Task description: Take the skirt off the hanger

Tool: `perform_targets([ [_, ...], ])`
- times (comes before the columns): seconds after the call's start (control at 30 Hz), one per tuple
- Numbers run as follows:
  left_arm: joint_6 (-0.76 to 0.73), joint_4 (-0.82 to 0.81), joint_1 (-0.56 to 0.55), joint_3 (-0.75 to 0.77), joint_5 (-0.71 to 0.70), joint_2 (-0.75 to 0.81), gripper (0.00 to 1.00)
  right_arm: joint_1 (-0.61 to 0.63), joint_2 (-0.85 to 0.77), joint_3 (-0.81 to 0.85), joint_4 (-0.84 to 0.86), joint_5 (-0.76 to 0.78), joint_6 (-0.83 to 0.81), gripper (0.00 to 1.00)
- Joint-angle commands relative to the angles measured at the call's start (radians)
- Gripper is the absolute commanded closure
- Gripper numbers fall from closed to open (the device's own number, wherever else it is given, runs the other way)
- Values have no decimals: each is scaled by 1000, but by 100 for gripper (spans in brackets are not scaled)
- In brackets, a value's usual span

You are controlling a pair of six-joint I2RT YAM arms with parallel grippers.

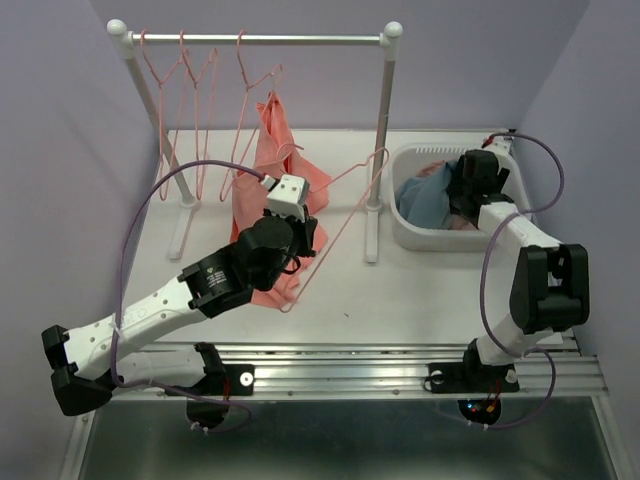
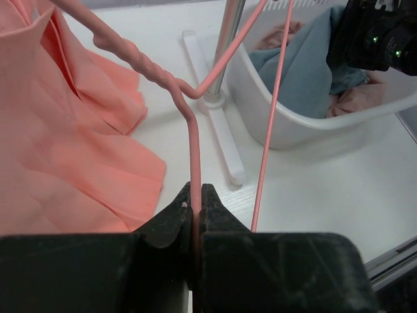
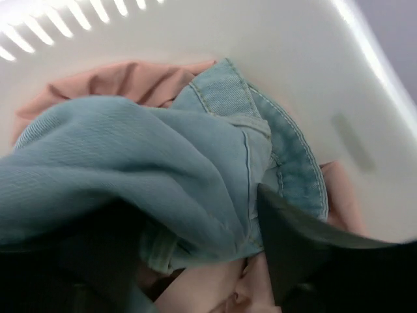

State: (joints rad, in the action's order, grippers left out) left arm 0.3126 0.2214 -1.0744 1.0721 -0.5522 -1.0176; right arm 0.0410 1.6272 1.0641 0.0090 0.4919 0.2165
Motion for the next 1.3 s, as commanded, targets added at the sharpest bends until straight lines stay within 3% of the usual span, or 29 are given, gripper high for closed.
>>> perform_targets([
  [0.0, -63, -39, -7, 66, -32, 31, 100, 8, -116, 89, -98, -21, 6, 18],
  [0.1, -82, -33, -7, 81, -45, 37, 100, 8, -191, 115, -150, -19, 4, 0],
  [0.3, -170, -45, -7, 152, -29, 34, 100, 8, -343, 99, -202, -24, 18, 0],
  [0.47, -286, -42, -7, 331, -44, -4, 100, 8, -454, 48, -202, -41, 17, 0],
  [0.63, -397, -4, -7, 410, -69, -12, 100, 8, -512, 20, -195, -56, 21, 0],
  [0.87, -435, 142, -7, 519, -315, -22, 100, 8, -523, 14, -188, -64, 24, 0],
  [1.0, -457, 161, -6, 465, -477, 14, 100, 8, -520, 10, -185, -62, 17, 0],
  [1.27, -483, 182, 10, 442, -533, 95, 100, 8, -520, -6, -175, -67, 14, 0],
])
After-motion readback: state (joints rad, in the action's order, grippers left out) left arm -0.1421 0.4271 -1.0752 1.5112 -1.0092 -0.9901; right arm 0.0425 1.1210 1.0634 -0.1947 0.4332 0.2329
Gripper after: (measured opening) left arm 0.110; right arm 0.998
